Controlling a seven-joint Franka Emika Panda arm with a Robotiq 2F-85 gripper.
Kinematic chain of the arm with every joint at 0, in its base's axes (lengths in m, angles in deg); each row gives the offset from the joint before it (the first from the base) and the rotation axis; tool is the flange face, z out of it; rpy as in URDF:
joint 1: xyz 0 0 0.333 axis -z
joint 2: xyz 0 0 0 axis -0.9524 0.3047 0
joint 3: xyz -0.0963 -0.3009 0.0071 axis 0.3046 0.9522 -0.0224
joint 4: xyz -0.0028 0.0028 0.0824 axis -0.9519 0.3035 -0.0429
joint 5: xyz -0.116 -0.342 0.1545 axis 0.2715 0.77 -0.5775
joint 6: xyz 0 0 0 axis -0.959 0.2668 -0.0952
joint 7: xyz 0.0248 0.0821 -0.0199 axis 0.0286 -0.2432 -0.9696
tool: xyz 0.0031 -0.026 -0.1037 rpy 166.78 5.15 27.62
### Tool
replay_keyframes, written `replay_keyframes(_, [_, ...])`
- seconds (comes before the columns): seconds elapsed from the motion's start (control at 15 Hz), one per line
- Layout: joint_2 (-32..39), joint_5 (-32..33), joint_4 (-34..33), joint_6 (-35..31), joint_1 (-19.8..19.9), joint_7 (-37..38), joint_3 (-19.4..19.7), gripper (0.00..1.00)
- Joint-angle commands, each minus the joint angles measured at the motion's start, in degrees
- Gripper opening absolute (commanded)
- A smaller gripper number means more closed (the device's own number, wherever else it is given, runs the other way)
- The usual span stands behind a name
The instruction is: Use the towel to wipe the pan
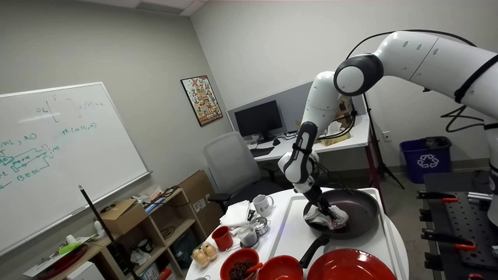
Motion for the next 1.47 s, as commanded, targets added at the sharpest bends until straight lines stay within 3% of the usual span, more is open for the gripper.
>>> replay_keyframes(0.0, [4.8, 1.1, -5.9, 2.8, -0.3, 1.9, 0.0, 0.04])
replay_keyframes(0.73, [9.7, -0.4, -15.4, 7.1, 3.7, 4.6, 1.6, 0.04])
replay_keyframes(1.4, [7.8, 1.9, -9.9, 4.5, 5.3, 5.1, 4.7, 0.04])
